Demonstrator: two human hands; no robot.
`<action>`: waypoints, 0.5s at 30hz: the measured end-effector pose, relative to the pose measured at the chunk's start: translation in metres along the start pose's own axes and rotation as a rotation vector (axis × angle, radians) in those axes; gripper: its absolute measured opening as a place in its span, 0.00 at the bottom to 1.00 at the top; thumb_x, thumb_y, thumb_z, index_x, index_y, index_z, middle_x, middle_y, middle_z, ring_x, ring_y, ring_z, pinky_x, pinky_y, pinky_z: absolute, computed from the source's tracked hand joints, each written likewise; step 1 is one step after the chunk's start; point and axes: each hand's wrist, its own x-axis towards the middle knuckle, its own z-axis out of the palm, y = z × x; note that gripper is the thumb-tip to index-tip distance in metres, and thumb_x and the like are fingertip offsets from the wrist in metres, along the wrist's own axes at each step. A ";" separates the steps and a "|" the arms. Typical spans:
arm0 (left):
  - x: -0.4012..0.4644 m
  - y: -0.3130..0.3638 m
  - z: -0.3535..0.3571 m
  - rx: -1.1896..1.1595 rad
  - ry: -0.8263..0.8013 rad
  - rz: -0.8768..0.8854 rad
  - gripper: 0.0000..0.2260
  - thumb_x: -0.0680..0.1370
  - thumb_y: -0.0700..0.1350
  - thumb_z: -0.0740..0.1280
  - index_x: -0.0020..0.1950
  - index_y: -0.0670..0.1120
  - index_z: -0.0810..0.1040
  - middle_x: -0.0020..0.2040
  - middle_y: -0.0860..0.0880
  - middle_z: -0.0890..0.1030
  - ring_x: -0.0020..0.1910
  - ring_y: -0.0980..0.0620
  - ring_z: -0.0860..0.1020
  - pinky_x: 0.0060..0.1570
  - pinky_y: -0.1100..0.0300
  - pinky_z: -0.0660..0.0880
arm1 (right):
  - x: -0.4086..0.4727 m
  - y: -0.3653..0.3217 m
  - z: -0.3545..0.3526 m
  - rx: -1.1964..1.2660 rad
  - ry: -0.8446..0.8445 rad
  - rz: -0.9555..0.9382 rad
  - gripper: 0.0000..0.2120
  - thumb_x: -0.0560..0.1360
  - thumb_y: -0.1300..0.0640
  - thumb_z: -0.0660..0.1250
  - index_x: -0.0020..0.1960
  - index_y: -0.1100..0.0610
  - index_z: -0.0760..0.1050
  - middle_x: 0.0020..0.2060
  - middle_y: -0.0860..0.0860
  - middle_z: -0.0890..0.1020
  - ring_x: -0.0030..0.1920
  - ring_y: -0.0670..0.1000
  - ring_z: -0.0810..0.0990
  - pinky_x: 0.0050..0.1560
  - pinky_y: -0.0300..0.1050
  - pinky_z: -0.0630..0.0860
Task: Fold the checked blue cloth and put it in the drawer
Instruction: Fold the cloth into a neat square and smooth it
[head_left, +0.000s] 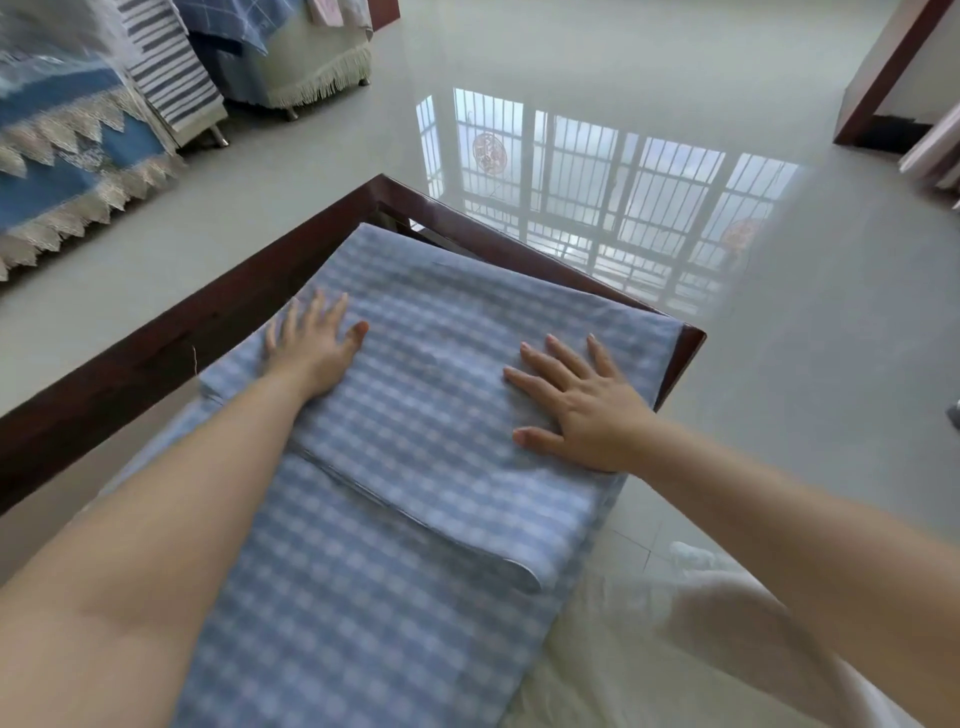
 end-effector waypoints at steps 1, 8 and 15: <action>0.000 -0.002 -0.001 -0.012 0.020 -0.040 0.29 0.79 0.65 0.45 0.77 0.57 0.49 0.79 0.51 0.45 0.78 0.44 0.44 0.73 0.42 0.42 | -0.006 0.001 0.000 -0.017 0.002 -0.005 0.37 0.71 0.27 0.39 0.76 0.41 0.42 0.77 0.46 0.43 0.77 0.50 0.36 0.73 0.60 0.33; -0.003 -0.012 -0.006 -0.016 0.087 -0.172 0.30 0.78 0.67 0.46 0.77 0.54 0.53 0.78 0.44 0.52 0.76 0.40 0.50 0.71 0.40 0.50 | -0.011 0.014 0.001 0.273 0.296 0.283 0.39 0.72 0.27 0.46 0.76 0.48 0.55 0.78 0.51 0.50 0.77 0.52 0.43 0.75 0.52 0.38; -0.001 -0.003 -0.016 0.203 -0.009 -0.174 0.34 0.78 0.66 0.43 0.78 0.47 0.47 0.75 0.39 0.55 0.72 0.38 0.56 0.67 0.39 0.58 | -0.016 0.037 0.005 0.973 0.573 0.835 0.38 0.68 0.48 0.74 0.71 0.57 0.60 0.68 0.55 0.68 0.68 0.56 0.67 0.69 0.54 0.66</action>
